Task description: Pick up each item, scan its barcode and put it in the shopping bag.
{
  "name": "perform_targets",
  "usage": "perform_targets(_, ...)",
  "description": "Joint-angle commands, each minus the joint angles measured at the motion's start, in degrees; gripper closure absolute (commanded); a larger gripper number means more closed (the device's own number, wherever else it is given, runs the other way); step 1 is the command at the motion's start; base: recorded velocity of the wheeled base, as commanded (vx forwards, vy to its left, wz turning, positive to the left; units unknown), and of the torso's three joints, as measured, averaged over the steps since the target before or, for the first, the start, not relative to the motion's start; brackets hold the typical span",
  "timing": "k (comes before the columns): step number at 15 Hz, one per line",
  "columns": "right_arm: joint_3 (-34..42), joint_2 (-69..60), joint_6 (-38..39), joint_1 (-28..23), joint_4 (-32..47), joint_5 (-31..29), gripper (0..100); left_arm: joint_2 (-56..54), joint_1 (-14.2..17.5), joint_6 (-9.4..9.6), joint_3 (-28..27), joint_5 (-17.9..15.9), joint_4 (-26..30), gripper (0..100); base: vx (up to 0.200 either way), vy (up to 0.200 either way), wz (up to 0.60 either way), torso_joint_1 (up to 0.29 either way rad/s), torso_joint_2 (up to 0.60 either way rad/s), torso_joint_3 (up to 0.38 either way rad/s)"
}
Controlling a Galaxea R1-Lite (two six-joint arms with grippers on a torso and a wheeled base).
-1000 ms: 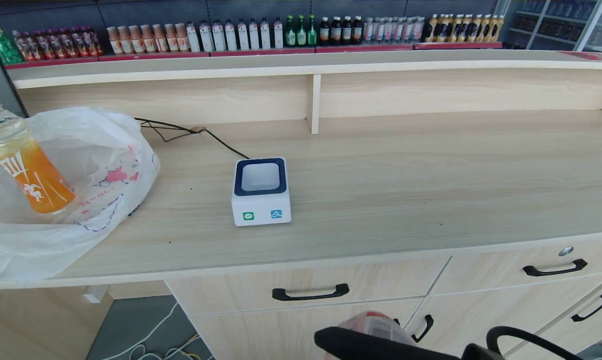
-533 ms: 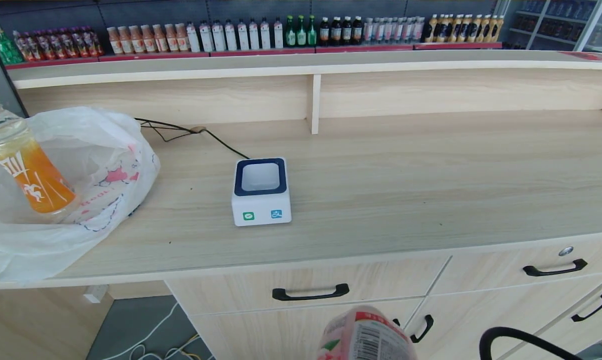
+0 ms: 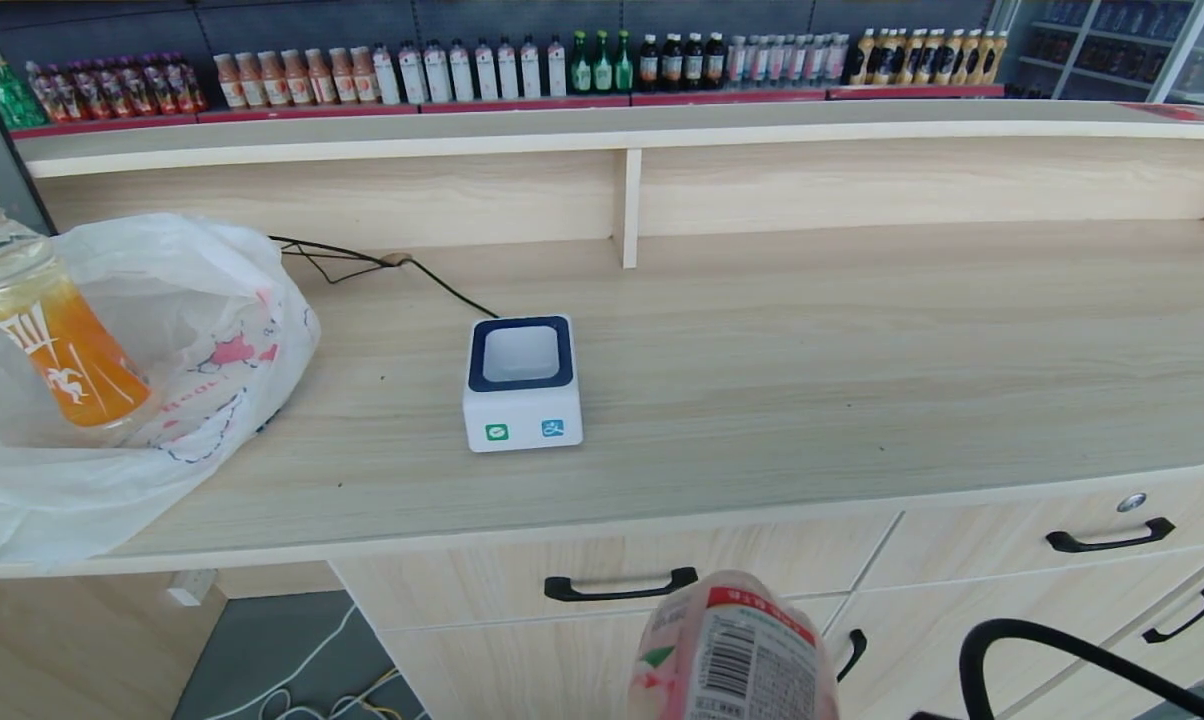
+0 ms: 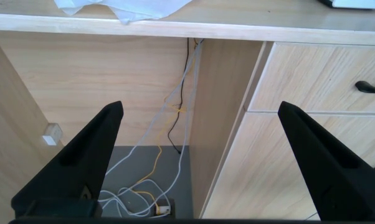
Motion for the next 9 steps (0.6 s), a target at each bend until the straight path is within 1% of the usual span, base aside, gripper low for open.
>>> perform_targets(1, -0.38, -0.12, -1.2, -0.36, -0.08, -0.12, 100, -0.01, -0.02, -0.04, 0.0, 0.0, -0.01, 0, 0.0, 0.0, 0.0, 0.0, 0.0, 0.0)
perform_targets(3, -0.47, -0.12, -5.33, -0.36, -0.08, -0.38, 100, -0.01, 0.06, -0.04, 0.0, 0.0, -0.01, 0, 0.0, 0.0, 0.0, 0.0, 0.0, 0.0)
perform_targets(5, -0.38, -0.12, -8.32, -0.36, -0.08, -2.14, 100, -0.01, -0.02, -0.04, 0.0, 0.0, -0.01, 0, 0.0, 0.0, 0.0, 0.0, 0.0, 0.0)
perform_targets(9, -0.29, -0.21, -8.93, -0.36, -0.08, -2.93, 100, -0.01, -0.02, -0.04, 0.0, 0.0, -0.01, 0, 0.0, 0.0, 0.0, 0.0, 0.0, 0.0)
